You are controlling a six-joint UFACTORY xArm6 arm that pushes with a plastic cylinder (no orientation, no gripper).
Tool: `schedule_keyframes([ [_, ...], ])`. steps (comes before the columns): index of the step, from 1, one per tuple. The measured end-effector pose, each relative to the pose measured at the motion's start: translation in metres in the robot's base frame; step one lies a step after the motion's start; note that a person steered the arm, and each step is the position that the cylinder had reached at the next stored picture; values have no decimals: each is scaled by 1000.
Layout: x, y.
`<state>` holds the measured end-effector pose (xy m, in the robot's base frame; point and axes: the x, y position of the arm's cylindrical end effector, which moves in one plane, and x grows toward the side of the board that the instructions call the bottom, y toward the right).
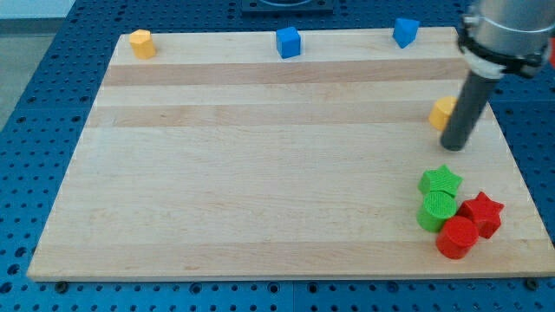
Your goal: Push the green star towards the bottom center of the board
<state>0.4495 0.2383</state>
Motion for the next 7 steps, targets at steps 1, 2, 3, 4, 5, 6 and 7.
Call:
schedule_keyframes([
  [1, 26, 23],
  [2, 52, 2],
  [3, 52, -1],
  [4, 52, 3],
  [5, 52, 11],
  [6, 52, 12],
  [7, 52, 12],
])
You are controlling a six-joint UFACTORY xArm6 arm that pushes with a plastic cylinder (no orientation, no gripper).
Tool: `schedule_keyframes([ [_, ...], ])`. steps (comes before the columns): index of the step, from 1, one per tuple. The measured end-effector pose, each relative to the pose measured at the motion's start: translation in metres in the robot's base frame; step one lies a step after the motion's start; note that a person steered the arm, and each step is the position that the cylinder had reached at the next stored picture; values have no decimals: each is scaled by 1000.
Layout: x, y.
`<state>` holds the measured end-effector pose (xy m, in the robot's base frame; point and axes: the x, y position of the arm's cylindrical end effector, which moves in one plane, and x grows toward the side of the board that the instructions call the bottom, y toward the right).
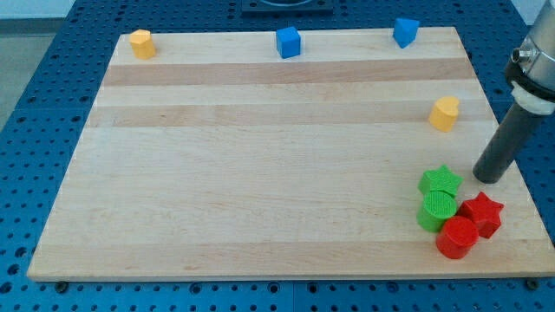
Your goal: Push the green star towards the bottom center of the board
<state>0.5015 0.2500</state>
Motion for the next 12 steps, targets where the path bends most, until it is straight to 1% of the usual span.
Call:
schedule_keyframes([
  [2, 6, -6],
  [3, 23, -15],
  [4, 24, -35],
  [5, 24, -80],
  [6, 14, -110],
  [7, -13, -139],
  [8, -22, -179],
  [9, -7, -188],
  [10, 18, -183],
  [12, 33, -235],
])
